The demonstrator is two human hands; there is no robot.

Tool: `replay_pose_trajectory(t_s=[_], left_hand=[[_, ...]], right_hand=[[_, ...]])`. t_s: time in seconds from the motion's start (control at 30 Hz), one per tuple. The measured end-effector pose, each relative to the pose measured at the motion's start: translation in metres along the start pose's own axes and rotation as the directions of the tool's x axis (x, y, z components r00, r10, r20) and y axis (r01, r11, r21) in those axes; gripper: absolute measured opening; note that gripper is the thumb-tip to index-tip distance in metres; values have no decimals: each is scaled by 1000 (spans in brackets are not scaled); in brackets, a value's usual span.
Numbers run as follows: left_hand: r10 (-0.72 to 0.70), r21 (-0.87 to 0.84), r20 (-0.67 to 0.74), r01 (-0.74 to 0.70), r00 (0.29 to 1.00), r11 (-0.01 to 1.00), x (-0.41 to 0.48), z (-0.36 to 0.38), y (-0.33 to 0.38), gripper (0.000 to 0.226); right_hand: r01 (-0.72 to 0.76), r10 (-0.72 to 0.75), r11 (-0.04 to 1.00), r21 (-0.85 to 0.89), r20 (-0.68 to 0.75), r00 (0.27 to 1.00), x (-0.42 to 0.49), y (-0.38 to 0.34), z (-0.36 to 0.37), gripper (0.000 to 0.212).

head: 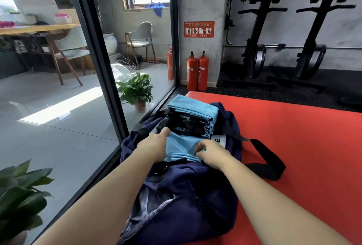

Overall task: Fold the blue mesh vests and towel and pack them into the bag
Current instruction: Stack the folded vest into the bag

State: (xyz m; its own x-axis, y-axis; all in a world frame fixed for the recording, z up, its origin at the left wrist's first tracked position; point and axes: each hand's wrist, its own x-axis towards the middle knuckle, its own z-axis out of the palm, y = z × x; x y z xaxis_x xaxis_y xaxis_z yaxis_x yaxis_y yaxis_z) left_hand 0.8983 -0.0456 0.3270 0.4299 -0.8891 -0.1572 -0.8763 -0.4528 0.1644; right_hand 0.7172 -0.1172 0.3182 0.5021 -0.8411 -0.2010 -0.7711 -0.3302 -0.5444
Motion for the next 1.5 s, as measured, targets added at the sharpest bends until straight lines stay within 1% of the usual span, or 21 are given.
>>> replay_pose_trajectory(t_s=[0.03, 0.1, 0.17, 0.27, 0.37, 0.47, 0.53, 0.67, 0.8, 0.9, 0.97, 1.03, 1.1, 1.17, 1.2, 1.23, 1.27, 1.33, 1.37, 1.43, 1.5], left_hand=[[-3, 9, 4, 3, 1000, 1000, -1, 0, 1, 69], [-6, 42, 61, 3, 998, 999, -2, 2, 1, 83], [-14, 83, 120, 4, 993, 997, -7, 3, 2, 89], [-16, 129, 164, -5, 986, 992, -12, 3, 5, 84], [0, 125, 224, -28, 974, 992, -3, 5, 0, 79], [17, 120, 280, -52, 960, 991, 1, 4, -7, 75], [29, 96, 259, -56, 965, 994, 2, 5, -10, 71], [48, 110, 191, -70, 981, 991, 6, 4, -7, 72], [43, 140, 229, -77, 973, 987, 9, 1, -6, 71], [52, 139, 217, -83, 975, 987, 5, 1, -5, 74], [62, 119, 178, -84, 982, 989, 1, 3, -6, 77], [67, 100, 91, -76, 994, 992, -4, 2, -6, 79], [119, 149, -72, -107, 990, 983, -10, -3, 0, 74], [206, 190, -205, -168, 957, 967, -13, -9, 8, 59], [245, 200, -210, -204, 947, 958, -12, -10, 10, 51], [267, 212, -159, -232, 950, 949, -12, -10, 11, 45], [262, 228, -59, -243, 963, 943, -12, -8, 10, 44], [188, 246, 174, -228, 967, 942, -12, 1, 7, 56], [156, 251, 246, -218, 957, 943, -12, 4, 4, 62], [132, 262, 291, -212, 948, 942, -10, 10, 1, 65], [133, 255, 293, -212, 947, 943, -6, 14, 0, 65]], right_hand=[[16, -16, 999, -34, -20, 1000, -2, 0, 0, 6], [38, -43, 997, -70, -65, 997, -6, 2, 1, 14], [43, -54, 995, -93, -111, 992, -9, 3, 4, 23], [69, -104, 975, -210, -161, 982, -13, 3, 12, 34], [89, -143, 935, -344, -134, 981, -16, 4, 17, 43], [100, -129, 940, -326, -69, 989, -15, 5, 15, 44], [98, -118, 945, -313, -46, 992, -12, 5, 14, 45], [109, -117, 929, -355, -2, 993, -11, 3, 14, 45], [120, -118, 949, -292, 24, 993, -12, 6, 11, 44], [98, -93, 961, -260, 29, 995, -11, 6, 11, 45], [92, -87, 960, -264, 32, 996, -10, 4, 11, 45], [96, -89, 961, -259, 36, 995, -10, 3, 12, 45], [90, -99, 974, -206, -33, 995, -12, 4, 10, 43], [95, -115, 991, -97, -226, 967, -16, 6, 6, 40], [128, -148, 988, -84, -320, 936, -18, 6, 5, 39], [181, -218, 974, -134, -366, 905, -20, 5, 3, 40], [238, -303, 946, -218, -342, 890, -22, 3, 2, 40], [324, -401, 870, -371, -153, 903, -23, -3, 3, 46], [333, -383, 843, -422, -39, 923, -23, -4, 5, 50], [314, -283, 823, -473, 138, 949, -20, -4, 10, 57], [292, -208, 825, -485, 221, 953, -17, -2, 14, 59]])
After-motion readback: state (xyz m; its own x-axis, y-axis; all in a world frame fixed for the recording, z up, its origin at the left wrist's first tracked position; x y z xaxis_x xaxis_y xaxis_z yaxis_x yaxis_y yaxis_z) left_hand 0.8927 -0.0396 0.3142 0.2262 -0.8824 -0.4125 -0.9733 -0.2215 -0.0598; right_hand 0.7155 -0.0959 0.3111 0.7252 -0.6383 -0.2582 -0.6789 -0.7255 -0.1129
